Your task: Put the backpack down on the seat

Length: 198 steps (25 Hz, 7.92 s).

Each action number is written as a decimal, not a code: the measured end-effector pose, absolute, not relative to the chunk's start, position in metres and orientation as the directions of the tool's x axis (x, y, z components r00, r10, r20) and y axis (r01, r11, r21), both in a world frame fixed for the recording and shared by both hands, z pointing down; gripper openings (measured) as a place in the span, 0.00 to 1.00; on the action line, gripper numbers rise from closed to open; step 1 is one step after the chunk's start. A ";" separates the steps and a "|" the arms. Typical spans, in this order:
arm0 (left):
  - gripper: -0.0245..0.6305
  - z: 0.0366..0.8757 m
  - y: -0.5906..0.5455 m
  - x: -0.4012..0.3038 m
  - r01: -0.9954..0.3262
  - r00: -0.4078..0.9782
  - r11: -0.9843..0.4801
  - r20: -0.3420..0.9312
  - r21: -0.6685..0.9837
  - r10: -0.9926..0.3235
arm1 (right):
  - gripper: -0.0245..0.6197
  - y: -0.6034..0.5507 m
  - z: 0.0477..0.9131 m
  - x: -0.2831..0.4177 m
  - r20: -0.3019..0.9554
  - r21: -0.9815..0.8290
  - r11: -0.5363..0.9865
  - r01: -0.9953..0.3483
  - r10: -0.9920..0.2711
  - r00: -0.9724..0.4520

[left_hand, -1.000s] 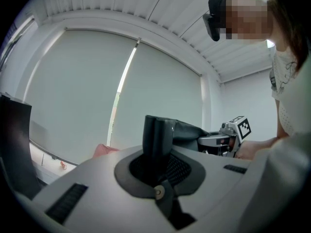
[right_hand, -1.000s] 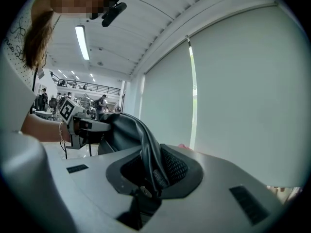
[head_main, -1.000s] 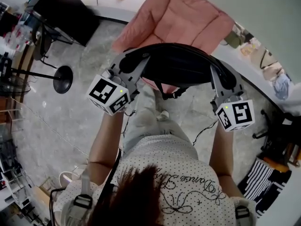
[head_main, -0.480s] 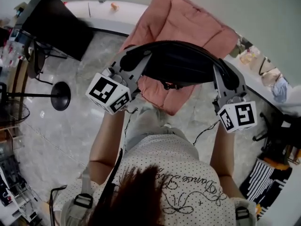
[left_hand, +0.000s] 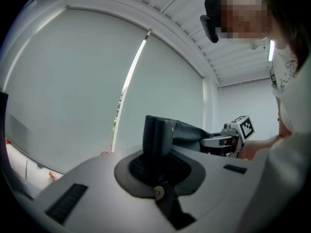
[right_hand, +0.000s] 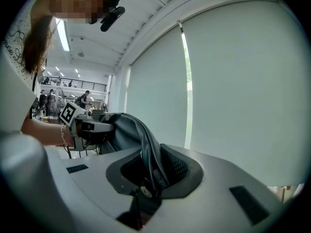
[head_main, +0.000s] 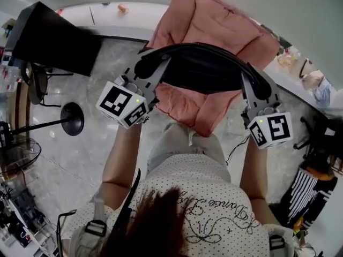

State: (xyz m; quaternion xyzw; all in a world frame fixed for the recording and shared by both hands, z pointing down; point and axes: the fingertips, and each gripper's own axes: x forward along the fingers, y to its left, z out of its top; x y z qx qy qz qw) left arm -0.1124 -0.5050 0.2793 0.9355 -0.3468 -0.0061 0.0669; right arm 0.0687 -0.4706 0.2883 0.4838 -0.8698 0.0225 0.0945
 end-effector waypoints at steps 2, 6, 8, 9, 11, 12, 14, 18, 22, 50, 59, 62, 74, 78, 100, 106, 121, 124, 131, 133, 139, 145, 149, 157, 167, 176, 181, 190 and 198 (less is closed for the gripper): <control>0.07 0.289 -0.513 -0.111 -0.652 0.756 -0.744 0.048 0.145 -0.653 | 0.14 -0.479 0.297 0.070 0.204 0.041 0.536 -0.843 -0.830 -0.518; 0.07 0.310 -0.524 -0.110 -0.670 0.740 -0.723 0.074 0.170 -0.668 | 0.14 -0.494 0.317 0.073 0.232 0.018 0.555 -0.832 -0.811 -0.537; 0.07 0.321 -0.528 -0.109 -0.683 0.728 -0.709 0.090 0.175 -0.680 | 0.14 -0.499 0.328 0.074 0.243 0.001 0.571 -0.821 -0.797 -0.554; 0.07 0.324 -0.529 -0.108 -0.690 0.721 -0.702 0.098 0.176 -0.685 | 0.14 -0.501 0.332 0.075 0.249 -0.009 0.580 -0.814 -0.788 -0.564; 0.07 0.331 -0.529 -0.107 -0.706 0.707 -0.686 0.117 0.179 -0.697 | 0.14 -0.504 0.341 0.076 0.264 -0.032 0.600 -0.799 -0.766 -0.586; 0.07 0.335 -0.530 -0.107 -0.713 0.700 -0.678 0.126 0.181 -0.703 | 0.14 -0.507 0.346 0.076 0.272 -0.041 0.610 -0.791 -0.755 -0.597; 0.07 0.348 -0.535 -0.107 -0.726 0.687 -0.661 0.148 0.189 -0.712 | 0.14 -0.516 0.359 0.076 0.288 -0.058 0.626 -0.777 -0.735 -0.614; 0.07 0.384 -0.545 -0.104 -0.747 0.664 -0.629 0.204 0.215 -0.719 | 0.14 -0.526 0.397 0.080 0.334 -0.121 0.636 -0.762 -0.697 -0.634; 0.07 0.423 -0.553 -0.102 -0.758 0.652 -0.615 0.265 0.217 -0.710 | 0.14 -0.533 0.436 0.082 0.387 -0.170 0.626 -0.761 -0.668 -0.636; 0.09 0.670 -0.596 -0.084 -0.775 0.621 -0.537 0.563 0.334 -0.545 | 0.14 -0.555 0.679 0.098 0.629 -0.388 0.445 -0.807 -0.512 -0.585; 0.10 0.726 -0.596 -0.090 -0.787 0.598 -0.515 0.623 0.340 -0.504 | 0.14 -0.547 0.737 0.091 0.670 -0.439 0.378 -0.815 -0.466 -0.578; 0.11 0.740 -0.601 -0.089 -0.788 0.596 -0.512 0.632 0.341 -0.496 | 0.14 -0.553 0.751 0.093 0.678 -0.433 0.374 -0.820 -0.465 -0.570; 0.16 0.812 -0.583 -0.088 -0.849 0.508 -0.408 0.729 0.335 -0.460 | 0.19 -0.538 0.817 0.100 0.740 -0.468 0.260 -0.845 -0.408 -0.535; 0.18 0.824 -0.579 -0.098 -0.865 0.488 -0.382 0.725 0.326 -0.487 | 0.20 -0.536 0.825 0.093 0.749 -0.448 0.286 -0.847 -0.396 -0.531; 0.43 0.792 -0.558 -0.137 -0.892 0.451 -0.308 0.692 0.330 -0.563 | 0.49 -0.530 0.809 0.085 0.762 -0.444 0.269 -0.855 -0.389 -0.518; 0.43 0.756 -0.554 -0.142 -0.900 0.435 -0.308 0.658 0.308 -0.614 | 0.52 -0.535 0.766 0.086 0.715 -0.433 0.320 -0.843 -0.447 -0.537; 0.41 0.682 -0.526 -0.140 -0.852 0.509 -0.455 0.615 0.260 -0.602 | 0.46 -0.516 0.672 0.077 0.649 -0.361 0.358 -0.861 -0.566 -0.508; 0.37 0.658 -0.522 -0.139 -0.827 0.540 -0.507 0.596 0.244 -0.594 | 0.38 -0.508 0.649 0.075 0.630 -0.331 0.373 -0.867 -0.597 -0.497; 0.22 0.588 -0.520 -0.130 -0.824 0.546 -0.535 0.505 0.184 -0.668 | 0.23 -0.490 0.591 0.085 0.576 -0.273 0.406 -0.872 -0.657 -0.486; 0.17 0.576 -0.523 -0.126 -0.823 0.553 -0.539 0.476 0.180 -0.684 | 0.19 -0.490 0.582 0.089 0.560 -0.253 0.414 -0.874 -0.674 -0.481; 0.12 0.534 -0.528 -0.113 -0.787 0.602 -0.599 0.401 0.149 -0.691 | 0.13 -0.500 0.536 0.097 0.492 -0.215 0.425 -0.879 -0.730 -0.474; 0.10 0.487 -0.537 -0.102 -0.778 0.616 -0.620 0.320 0.103 -0.719 | 0.10 -0.510 0.482 0.101 0.403 -0.168 0.455 -0.874 -0.778 -0.483; 0.08 0.450 -0.542 -0.097 -0.776 0.611 -0.630 0.293 0.038 -0.735 | 0.09 -0.514 0.440 0.101 0.342 -0.133 0.477 -0.869 -0.800 -0.492; 0.07 0.378 -0.541 -0.086 -0.775 0.620 -0.631 0.178 -0.007 -0.764 | 0.06 -0.517 0.368 0.101 0.231 -0.066 0.493 -0.867 -0.838 -0.494; 0.05 0.317 -0.552 -0.088 -0.801 0.597 -0.598 0.069 -0.002 -0.799 | 0.06 -0.520 0.315 0.103 0.130 -0.007 0.496 -0.868 -0.860 -0.493; 0.04 0.301 -0.549 -0.087 -0.806 0.592 -0.592 0.045 0.003 -0.805 | 0.06 -0.521 0.286 0.106 0.057 -0.001 0.488 -0.873 -0.871 -0.488; 0.04 0.293 -0.550 -0.087 -0.807 0.590 -0.591 0.030 0.002 -0.806 | 0.05 -0.519 0.277 0.107 0.042 0.012 0.488 -0.873 -0.872 -0.487; 0.04 0.292 -0.551 -0.084 -0.809 0.587 -0.587 0.029 0.004 -0.809 | 0.06 -0.520 0.272 0.112 0.032 0.014 0.475 -0.880 -0.880 -0.475; 0.04 0.295 -0.555 -0.083 -0.812 0.583 -0.583 0.038 0.011 -0.812 | 0.06 -0.522 0.278 0.114 0.046 0.017 0.469 -0.883 -0.883 -0.467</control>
